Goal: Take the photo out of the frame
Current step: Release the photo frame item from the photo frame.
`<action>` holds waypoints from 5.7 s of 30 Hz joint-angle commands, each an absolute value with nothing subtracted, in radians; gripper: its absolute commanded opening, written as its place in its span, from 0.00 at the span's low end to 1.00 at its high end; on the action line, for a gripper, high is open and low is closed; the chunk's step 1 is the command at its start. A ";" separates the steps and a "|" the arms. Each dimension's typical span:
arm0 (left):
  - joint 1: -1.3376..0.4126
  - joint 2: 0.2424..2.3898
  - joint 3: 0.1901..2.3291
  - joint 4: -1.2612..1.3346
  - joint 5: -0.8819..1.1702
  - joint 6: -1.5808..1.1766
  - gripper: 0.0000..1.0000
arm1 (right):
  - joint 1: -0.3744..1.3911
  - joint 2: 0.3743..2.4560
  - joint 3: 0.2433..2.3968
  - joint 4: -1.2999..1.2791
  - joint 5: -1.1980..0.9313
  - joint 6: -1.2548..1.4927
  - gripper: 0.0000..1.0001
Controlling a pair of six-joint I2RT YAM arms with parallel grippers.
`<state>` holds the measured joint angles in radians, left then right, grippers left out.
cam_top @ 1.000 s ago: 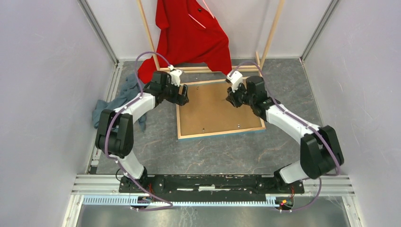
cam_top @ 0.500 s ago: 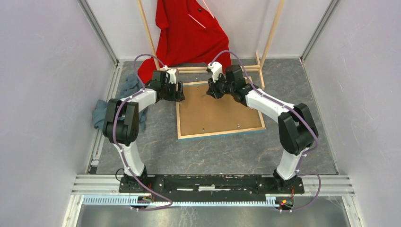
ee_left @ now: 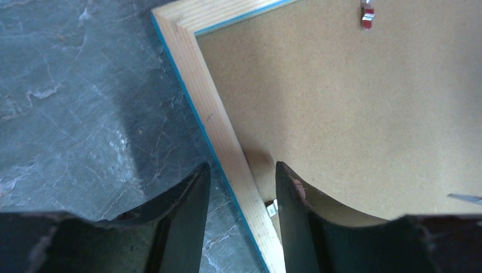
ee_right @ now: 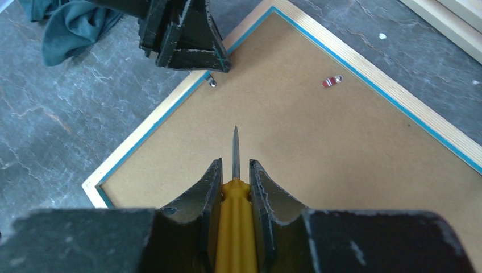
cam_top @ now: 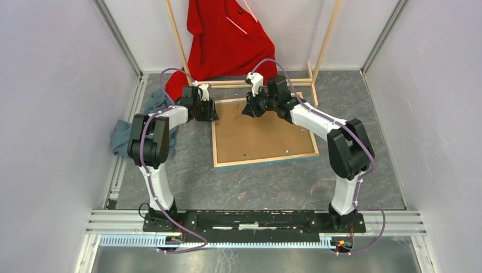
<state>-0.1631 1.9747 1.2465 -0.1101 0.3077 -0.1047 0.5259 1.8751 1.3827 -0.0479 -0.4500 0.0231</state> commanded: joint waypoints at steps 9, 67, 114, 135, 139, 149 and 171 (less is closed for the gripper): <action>-0.163 2.036 1.267 -0.036 0.377 -0.178 0.33 | 0.528 1.998 1.543 -0.104 -0.570 0.070 0.00; -0.226 2.043 1.172 0.063 0.505 -0.165 0.23 | 0.494 2.298 1.804 -0.146 -0.694 0.176 0.00; -0.227 2.063 1.193 0.048 0.434 -0.198 0.15 | 0.565 2.208 1.753 -0.293 -0.661 -0.121 0.00; -0.227 2.066 1.195 0.046 0.424 -0.200 0.14 | 0.645 2.122 1.677 -0.331 -0.483 -0.371 0.00; -0.227 2.066 1.195 0.045 0.424 -0.200 0.14 | 0.664 2.106 1.655 -0.334 -0.436 -0.431 0.00; -0.227 2.069 1.200 0.041 0.423 -0.199 0.14 | 0.704 2.088 1.635 -0.371 -0.402 -0.536 0.00; -0.227 2.072 1.203 0.039 0.423 -0.200 0.14 | 0.750 2.085 1.654 -0.409 -0.458 -0.606 0.00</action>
